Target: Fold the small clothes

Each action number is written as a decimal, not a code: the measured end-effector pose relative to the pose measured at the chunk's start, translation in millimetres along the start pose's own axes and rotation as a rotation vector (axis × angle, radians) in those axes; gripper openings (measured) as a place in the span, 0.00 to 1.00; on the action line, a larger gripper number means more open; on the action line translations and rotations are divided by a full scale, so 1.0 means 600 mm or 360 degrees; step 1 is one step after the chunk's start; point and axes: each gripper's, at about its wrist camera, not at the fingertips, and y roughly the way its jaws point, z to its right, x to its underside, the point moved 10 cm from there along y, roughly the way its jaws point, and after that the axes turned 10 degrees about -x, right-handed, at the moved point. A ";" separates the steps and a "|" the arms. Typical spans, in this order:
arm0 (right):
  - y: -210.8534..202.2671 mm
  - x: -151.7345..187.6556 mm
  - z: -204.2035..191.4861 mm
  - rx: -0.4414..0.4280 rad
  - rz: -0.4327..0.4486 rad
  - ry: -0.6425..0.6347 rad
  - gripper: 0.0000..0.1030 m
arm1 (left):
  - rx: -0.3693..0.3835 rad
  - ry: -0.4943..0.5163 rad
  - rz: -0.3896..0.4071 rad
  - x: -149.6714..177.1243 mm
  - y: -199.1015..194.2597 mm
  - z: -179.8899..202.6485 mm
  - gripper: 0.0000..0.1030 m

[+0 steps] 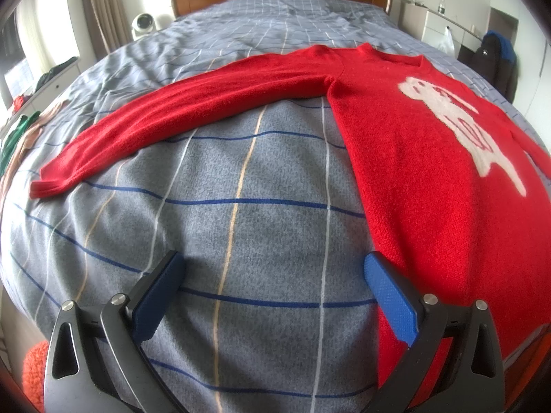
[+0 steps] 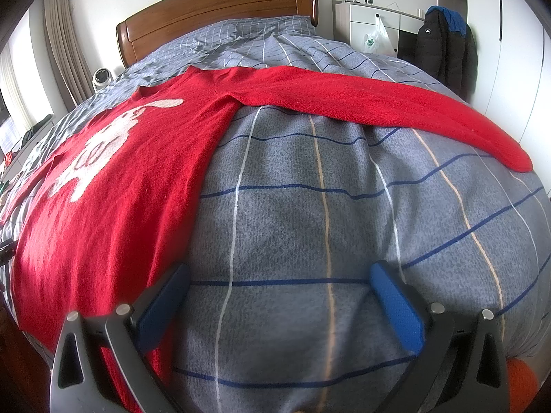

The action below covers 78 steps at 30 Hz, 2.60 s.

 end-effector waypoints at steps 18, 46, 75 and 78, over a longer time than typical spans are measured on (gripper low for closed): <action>0.001 0.000 0.001 0.0002 0.0000 -0.0002 1.00 | -0.0001 0.0001 0.0001 0.000 0.000 0.000 1.00; -0.147 -0.101 0.174 -0.0179 0.0370 0.0578 0.99 | 0.0041 -0.0300 0.0099 -0.048 -0.019 -0.065 1.00; -0.039 -0.139 0.454 -0.0312 0.0423 0.1460 0.05 | -0.0061 -0.0195 0.0073 -0.023 -0.006 -0.052 1.00; -0.058 -0.164 0.442 -0.0200 0.0419 0.1325 0.04 | -0.0054 -0.0199 0.0076 -0.024 -0.008 -0.052 1.00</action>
